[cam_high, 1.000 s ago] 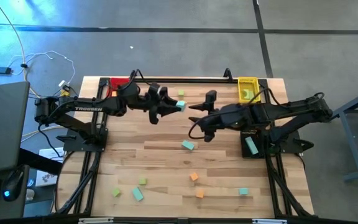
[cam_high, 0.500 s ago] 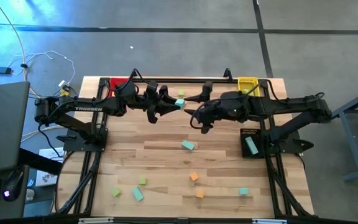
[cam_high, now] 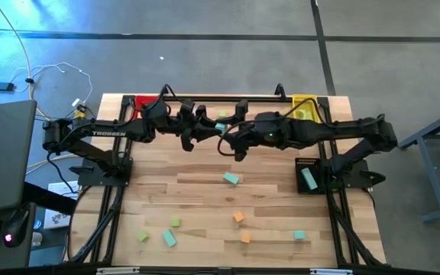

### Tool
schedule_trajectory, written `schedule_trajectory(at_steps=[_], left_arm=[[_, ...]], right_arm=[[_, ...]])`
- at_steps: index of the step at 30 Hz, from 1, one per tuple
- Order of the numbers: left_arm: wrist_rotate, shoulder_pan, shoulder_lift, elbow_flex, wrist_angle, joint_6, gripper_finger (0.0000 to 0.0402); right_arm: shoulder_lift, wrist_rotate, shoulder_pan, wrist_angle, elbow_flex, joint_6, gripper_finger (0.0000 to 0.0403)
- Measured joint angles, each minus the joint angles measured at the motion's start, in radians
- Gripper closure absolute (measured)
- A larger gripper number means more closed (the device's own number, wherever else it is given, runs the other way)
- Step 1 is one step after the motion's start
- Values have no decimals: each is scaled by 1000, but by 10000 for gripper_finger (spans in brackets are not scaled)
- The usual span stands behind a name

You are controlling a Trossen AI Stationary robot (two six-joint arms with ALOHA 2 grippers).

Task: Sort & place blocks by color
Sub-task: Put the blue block into the black bin

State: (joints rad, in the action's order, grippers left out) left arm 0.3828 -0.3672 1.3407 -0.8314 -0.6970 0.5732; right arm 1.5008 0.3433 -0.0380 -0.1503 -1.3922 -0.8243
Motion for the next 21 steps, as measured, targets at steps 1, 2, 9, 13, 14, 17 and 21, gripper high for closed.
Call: schedule_trajectory(at_steps=[1, 2, 9, 13, 14, 17, 21], left_arm=[[0, 0, 0, 0, 3, 0, 287], [0, 0, 0, 0, 5, 0, 287], [-2, -1, 0, -1, 22, -8, 287], [-1, -12, 0, -1, 29, -9, 287], [-1, -15, 0, -2, 34, -11, 286], [3, -26, 0, -2, 52, -22, 283], [2, -38, 0, -3, 72, -40, 264]], right_arm=[[0, 1, 0, -1, 0, 1, 221], [0, 0, 0, -1, 0, 4, 226], [1, 31, -2, -3, 0, 8, 282], [1, 31, -2, -10, 0, 8, 292], [1, 31, -2, -12, 0, 14, 292], [2, 31, -1, -22, 0, 48, 292], [3, 47, -1, -43, 0, 115, 292]])
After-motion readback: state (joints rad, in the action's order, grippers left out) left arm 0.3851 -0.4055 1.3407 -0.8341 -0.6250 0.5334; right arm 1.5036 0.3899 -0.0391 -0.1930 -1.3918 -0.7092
